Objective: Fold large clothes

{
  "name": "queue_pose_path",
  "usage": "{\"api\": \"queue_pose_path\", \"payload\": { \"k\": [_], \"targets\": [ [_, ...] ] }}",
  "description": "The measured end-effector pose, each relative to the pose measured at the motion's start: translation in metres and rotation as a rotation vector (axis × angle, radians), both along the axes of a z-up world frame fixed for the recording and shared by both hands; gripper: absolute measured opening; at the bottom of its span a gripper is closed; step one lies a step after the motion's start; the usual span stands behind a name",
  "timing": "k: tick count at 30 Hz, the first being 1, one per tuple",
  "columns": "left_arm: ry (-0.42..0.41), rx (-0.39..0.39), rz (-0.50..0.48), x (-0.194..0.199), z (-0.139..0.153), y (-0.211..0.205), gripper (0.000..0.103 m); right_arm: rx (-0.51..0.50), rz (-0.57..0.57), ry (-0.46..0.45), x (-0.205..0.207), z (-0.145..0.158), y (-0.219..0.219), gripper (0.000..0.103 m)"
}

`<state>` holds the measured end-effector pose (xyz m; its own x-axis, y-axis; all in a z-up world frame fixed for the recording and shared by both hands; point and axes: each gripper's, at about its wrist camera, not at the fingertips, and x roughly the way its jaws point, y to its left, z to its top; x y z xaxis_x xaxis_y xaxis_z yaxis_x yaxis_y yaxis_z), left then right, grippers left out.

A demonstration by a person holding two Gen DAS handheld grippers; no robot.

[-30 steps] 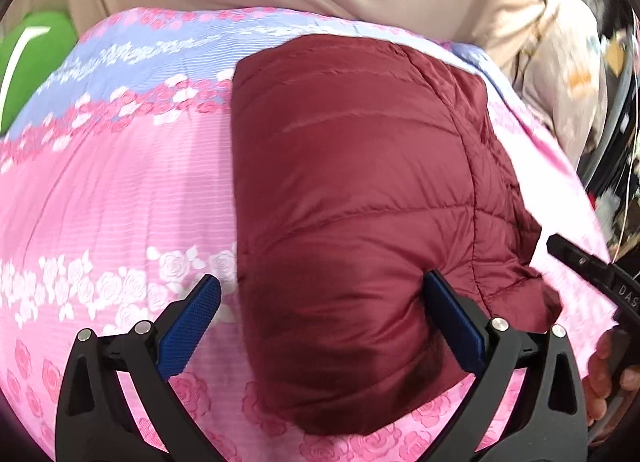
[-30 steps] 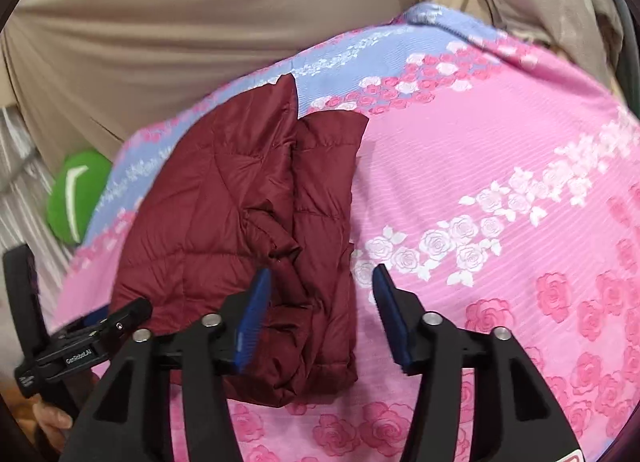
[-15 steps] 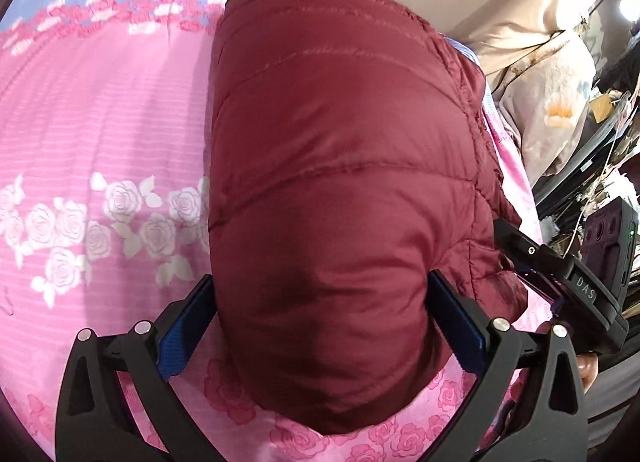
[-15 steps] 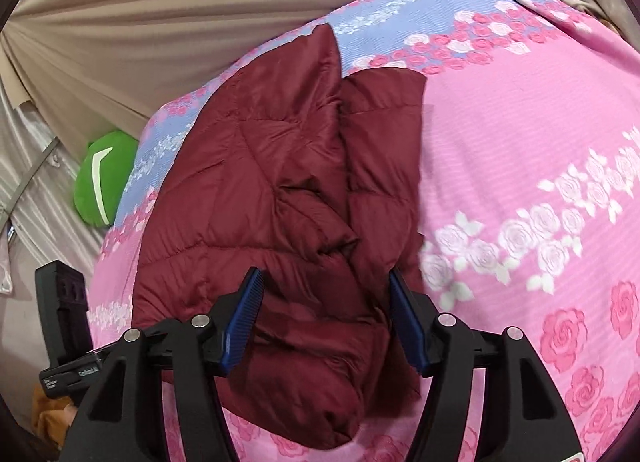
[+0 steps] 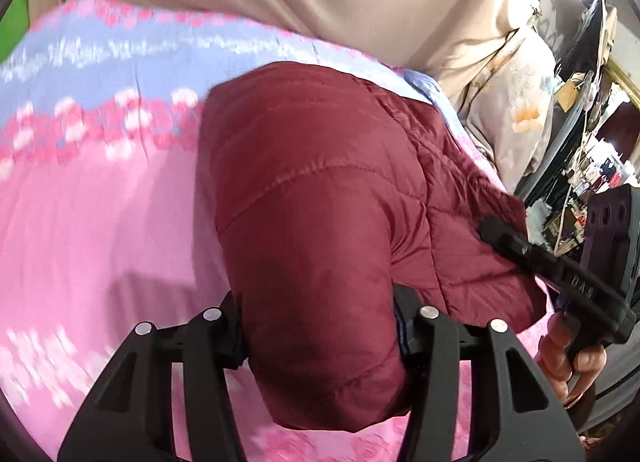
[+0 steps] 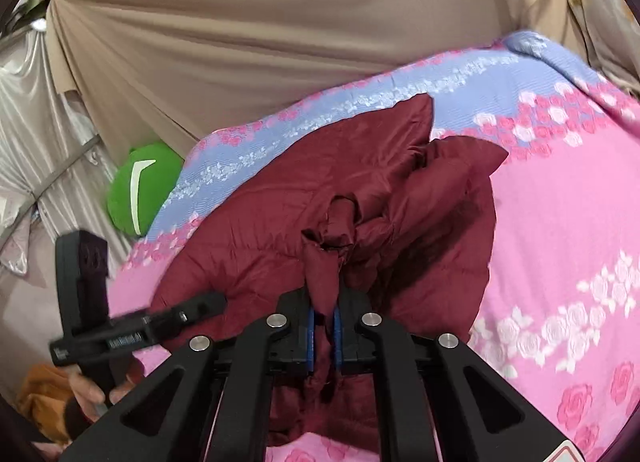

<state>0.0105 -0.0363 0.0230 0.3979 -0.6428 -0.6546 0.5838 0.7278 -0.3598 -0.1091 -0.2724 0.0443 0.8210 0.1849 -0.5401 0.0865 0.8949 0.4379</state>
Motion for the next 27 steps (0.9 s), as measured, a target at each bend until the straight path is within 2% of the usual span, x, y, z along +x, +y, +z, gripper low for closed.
{"api": "queue_pose_path", "payload": {
  "k": [2,4,6,8,9,10,11,12,14,16,17,20,24,27],
  "targets": [
    [0.028,0.048,0.007,0.006,-0.020,-0.004,0.054,0.001,-0.023,0.071,0.012,-0.027,-0.003,0.007],
    [0.065,0.087,0.030,0.007,-0.045,-0.005,0.069,0.082,-0.031,0.172,0.023,-0.070,-0.015,0.012],
    [0.087,0.069,0.039,0.003,-0.053,0.000,0.071,0.179,-0.023,0.172,0.018,-0.082,-0.026,0.012],
    [0.083,0.070,0.054,-0.003,-0.046,0.006,0.072,0.208,-0.018,0.175,0.010,-0.080,-0.030,0.019],
    [0.058,0.080,0.060,-0.007,-0.040,0.012,0.072,0.206,-0.024,0.176,0.006,-0.076,-0.031,0.021],
    [0.017,0.096,0.064,-0.012,-0.031,0.013,0.076,0.203,-0.027,0.173,0.004,-0.073,-0.031,0.028],
    [-0.051,0.120,0.061,-0.021,-0.019,0.014,0.079,0.198,-0.030,0.167,0.000,-0.069,-0.032,0.032],
    [-0.108,0.133,0.045,-0.030,-0.008,0.013,0.091,0.196,-0.032,0.164,-0.002,-0.068,-0.033,0.033],
    [-0.196,0.137,-0.014,-0.045,0.011,0.006,0.096,0.223,-0.018,0.166,0.000,-0.069,-0.036,0.037],
    [-0.233,0.138,-0.091,-0.058,0.017,-0.004,0.097,0.257,-0.010,0.180,0.005,-0.076,-0.039,0.037],
    [-0.261,0.149,-0.144,-0.066,0.019,-0.015,0.097,0.289,-0.004,0.188,0.008,-0.079,-0.041,0.032],
    [-0.294,0.190,-0.222,-0.080,0.010,-0.039,0.097,0.340,0.014,0.172,0.008,-0.078,-0.044,0.015],
    [-0.267,0.225,-0.331,-0.097,-0.013,-0.074,0.097,0.339,0.008,0.122,-0.001,-0.060,-0.049,0.010],
    [-0.282,0.245,-0.330,-0.100,-0.023,-0.091,0.096,0.336,0.009,0.107,-0.006,-0.055,-0.053,0.010]
  ]
}}
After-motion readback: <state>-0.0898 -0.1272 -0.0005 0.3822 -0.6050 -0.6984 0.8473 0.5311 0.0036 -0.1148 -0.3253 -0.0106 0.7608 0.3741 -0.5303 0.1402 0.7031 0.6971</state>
